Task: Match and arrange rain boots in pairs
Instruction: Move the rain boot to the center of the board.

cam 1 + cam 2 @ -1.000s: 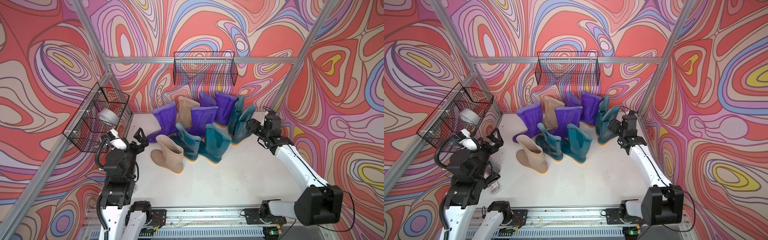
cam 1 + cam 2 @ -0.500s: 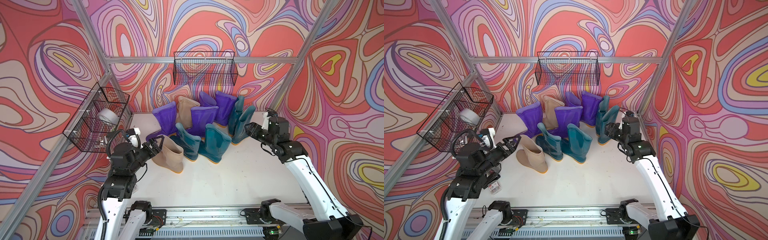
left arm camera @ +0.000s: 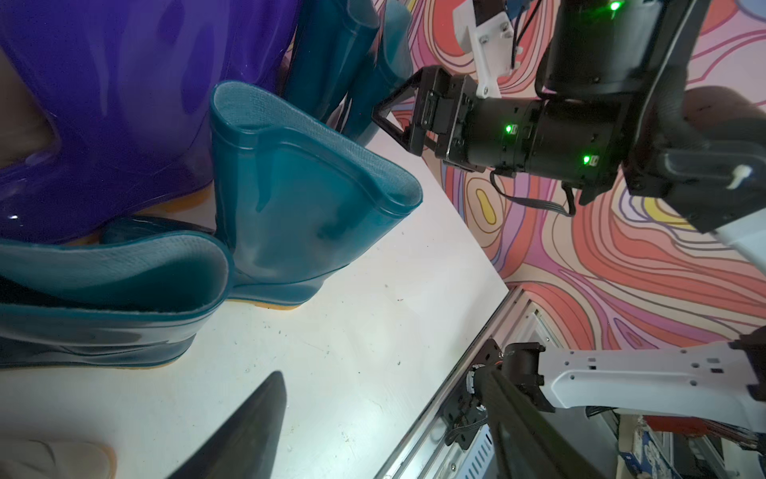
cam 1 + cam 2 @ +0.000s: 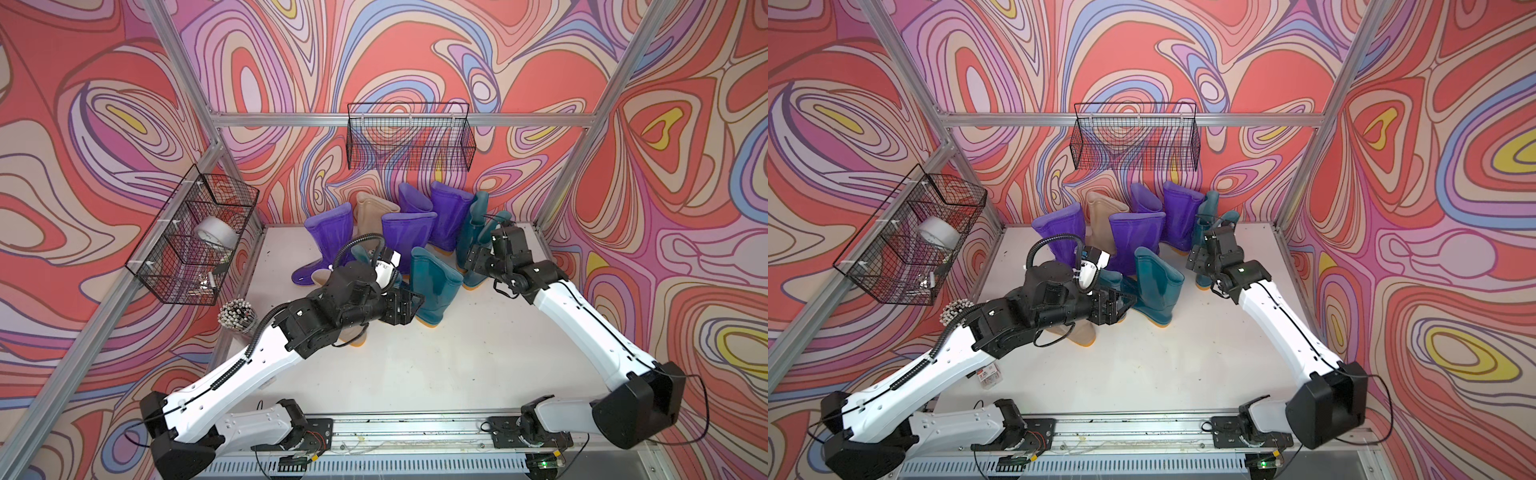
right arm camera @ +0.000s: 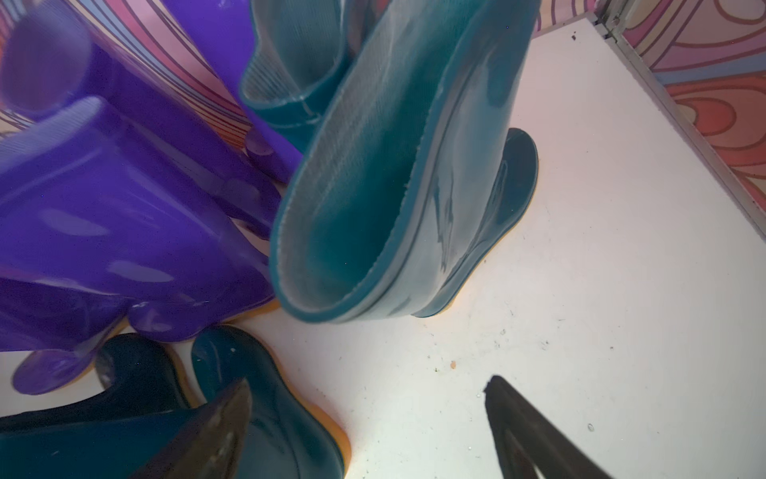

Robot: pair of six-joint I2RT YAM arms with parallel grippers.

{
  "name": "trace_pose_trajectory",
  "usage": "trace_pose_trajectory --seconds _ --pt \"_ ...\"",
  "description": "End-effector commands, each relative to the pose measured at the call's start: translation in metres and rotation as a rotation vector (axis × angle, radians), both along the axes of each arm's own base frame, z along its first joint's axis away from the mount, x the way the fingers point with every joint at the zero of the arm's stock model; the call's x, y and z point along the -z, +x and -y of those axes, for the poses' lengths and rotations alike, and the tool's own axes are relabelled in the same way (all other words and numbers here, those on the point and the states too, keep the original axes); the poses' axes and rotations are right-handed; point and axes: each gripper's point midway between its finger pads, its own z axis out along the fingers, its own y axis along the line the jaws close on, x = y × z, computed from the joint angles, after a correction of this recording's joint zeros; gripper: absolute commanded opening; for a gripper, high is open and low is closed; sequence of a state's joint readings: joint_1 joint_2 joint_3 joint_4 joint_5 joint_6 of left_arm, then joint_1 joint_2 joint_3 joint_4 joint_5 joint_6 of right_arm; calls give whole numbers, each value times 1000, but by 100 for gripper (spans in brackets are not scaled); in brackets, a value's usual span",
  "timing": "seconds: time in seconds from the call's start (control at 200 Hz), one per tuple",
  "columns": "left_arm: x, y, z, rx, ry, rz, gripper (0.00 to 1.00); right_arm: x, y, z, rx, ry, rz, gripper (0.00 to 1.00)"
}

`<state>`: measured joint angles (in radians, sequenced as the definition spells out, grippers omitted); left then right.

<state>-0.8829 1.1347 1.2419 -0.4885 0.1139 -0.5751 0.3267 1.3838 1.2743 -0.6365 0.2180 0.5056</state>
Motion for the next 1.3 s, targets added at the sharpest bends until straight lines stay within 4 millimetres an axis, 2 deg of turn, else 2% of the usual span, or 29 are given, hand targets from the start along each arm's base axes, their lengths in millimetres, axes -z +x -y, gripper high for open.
trace_pose_trajectory --seconds 0.0,0.245,0.466,0.551,0.711,0.801,0.911,1.041,1.202,1.292 --pt "-19 2 -6 -20 -33 81 79 6 13 2 -6 -74 -9 91" --pt "-11 0 -20 -64 -26 83 81 11 43 20 82 -228 -1 91" --pt "-5 -1 -24 -79 -31 77 83 20 52 31 130 -297 3 78" --pt "-4 -1 -23 -75 -33 79 83 22 51 31 126 -311 -3 66" --pt "-8 0 -19 -64 -36 82 84 14 43 37 139 -319 22 29" --pt "-9 1 -18 -58 -29 86 84 8 36 40 131 -334 27 15" --pt "-12 3 -16 -54 -21 95 84 -5 19 56 165 -396 31 1" --pt "-16 4 -15 -51 -19 107 84 -17 -14 84 240 -475 47 3" --pt "-23 5 -9 -29 -13 113 84 -16 -53 111 345 -511 37 3" --pt "-23 6 -3 -13 -7 96 84 -14 -69 123 382 -548 35 3"
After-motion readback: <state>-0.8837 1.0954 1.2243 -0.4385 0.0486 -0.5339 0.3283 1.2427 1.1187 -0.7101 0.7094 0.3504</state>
